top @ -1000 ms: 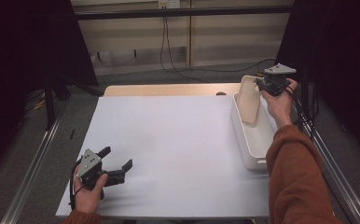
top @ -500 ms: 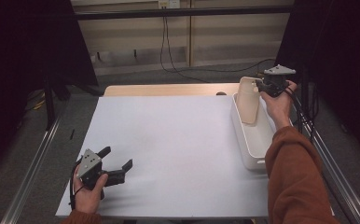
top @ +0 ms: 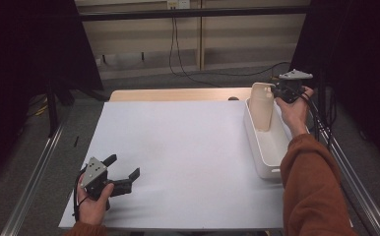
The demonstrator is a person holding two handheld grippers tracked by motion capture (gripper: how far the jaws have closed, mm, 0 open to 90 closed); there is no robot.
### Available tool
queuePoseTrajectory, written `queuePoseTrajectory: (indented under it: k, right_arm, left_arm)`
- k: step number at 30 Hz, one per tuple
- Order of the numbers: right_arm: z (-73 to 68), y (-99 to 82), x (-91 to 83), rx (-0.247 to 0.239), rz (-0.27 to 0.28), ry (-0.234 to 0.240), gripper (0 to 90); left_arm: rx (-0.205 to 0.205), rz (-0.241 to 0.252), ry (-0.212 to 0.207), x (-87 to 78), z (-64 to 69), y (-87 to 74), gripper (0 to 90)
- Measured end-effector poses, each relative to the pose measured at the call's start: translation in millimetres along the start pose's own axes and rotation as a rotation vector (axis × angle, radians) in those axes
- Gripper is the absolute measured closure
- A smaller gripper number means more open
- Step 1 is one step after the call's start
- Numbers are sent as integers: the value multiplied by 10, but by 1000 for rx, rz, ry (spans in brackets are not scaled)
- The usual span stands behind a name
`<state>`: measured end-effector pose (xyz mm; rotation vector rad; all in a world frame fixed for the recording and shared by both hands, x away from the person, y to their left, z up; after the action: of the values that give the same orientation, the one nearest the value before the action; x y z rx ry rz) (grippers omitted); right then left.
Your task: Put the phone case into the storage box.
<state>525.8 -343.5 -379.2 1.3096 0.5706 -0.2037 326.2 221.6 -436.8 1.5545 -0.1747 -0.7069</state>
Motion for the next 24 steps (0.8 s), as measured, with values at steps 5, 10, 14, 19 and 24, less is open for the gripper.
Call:
queuePoseTrajectory:
  k: [5,10,14,19,24]
  right_arm:
    - [-22,18,33,6,7,-2,790]
    - [-22,8,81,19,27,-4,780]
    - [-33,3,126,48,42,5,776]
    - [-43,12,158,64,58,12,791]
    - [-28,27,132,69,104,0,798]
  left_arm:
    - [-5,0,0,7,3,0,26]
    - [-3,0,0,8,-1,0,26]
    - [-3,-2,-1,13,-4,0,26]
    - [-3,-4,-4,17,-6,-2,26]
    - [0,-4,-2,14,-4,-2,26]
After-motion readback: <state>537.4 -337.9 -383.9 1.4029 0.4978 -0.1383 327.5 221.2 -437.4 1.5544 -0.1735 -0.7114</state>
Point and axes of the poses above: each handheld gripper's, and its own axes: x roughly forward along the jaws, y roughly out of its top, z roughly to its right, the point moved 2 cm from there along x, roughly forward along the jaws, and after that the axes turned 5 degrees about y, right-handed, at the moved point
